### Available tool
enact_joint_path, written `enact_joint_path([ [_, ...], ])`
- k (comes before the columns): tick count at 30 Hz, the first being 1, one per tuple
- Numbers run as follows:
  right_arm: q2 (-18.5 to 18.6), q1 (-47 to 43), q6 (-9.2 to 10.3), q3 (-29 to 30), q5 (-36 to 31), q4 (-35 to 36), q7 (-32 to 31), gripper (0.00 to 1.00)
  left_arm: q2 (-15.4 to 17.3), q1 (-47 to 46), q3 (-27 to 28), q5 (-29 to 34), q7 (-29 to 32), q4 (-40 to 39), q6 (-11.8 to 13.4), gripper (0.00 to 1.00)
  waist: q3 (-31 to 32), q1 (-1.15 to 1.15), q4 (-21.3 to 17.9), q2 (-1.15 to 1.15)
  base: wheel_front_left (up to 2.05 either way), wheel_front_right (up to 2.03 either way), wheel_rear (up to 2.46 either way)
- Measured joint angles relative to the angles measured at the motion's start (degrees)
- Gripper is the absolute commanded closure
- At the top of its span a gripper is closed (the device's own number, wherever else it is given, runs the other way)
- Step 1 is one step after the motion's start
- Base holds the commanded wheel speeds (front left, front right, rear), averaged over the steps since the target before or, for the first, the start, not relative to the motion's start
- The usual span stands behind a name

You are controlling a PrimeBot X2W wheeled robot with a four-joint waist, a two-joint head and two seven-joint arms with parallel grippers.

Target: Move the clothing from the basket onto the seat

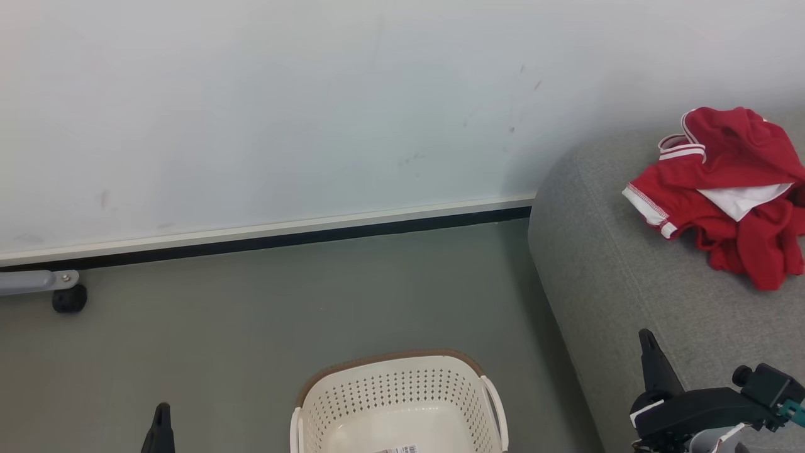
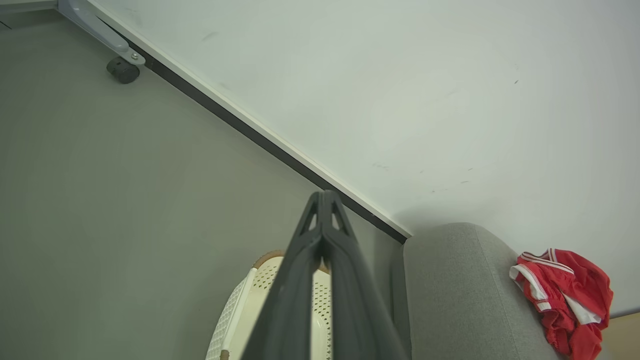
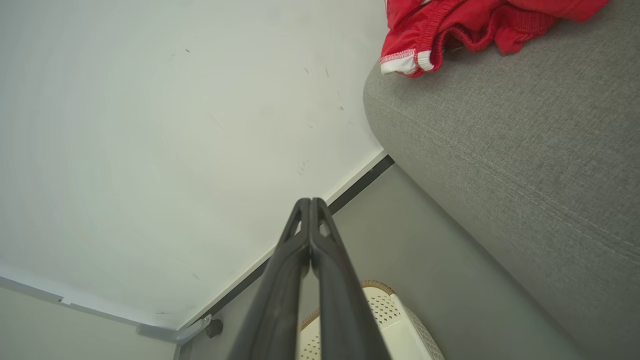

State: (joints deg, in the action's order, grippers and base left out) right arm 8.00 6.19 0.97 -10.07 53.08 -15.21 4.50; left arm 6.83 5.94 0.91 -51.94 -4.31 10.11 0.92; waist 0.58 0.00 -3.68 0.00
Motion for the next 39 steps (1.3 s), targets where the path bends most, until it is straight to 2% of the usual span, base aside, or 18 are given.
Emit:
enact_joint_path([
  [39, -3.7, 0.0, -5.56, 12.5, 27.3, -1.4, -7.7, 1.0, -3.2, -7.0, 3.0, -27.7, 7.6, 4.7, -5.5, 1.0, -0.5, 0.0, 2.6, 0.0, 0.0, 0.0, 0.0],
])
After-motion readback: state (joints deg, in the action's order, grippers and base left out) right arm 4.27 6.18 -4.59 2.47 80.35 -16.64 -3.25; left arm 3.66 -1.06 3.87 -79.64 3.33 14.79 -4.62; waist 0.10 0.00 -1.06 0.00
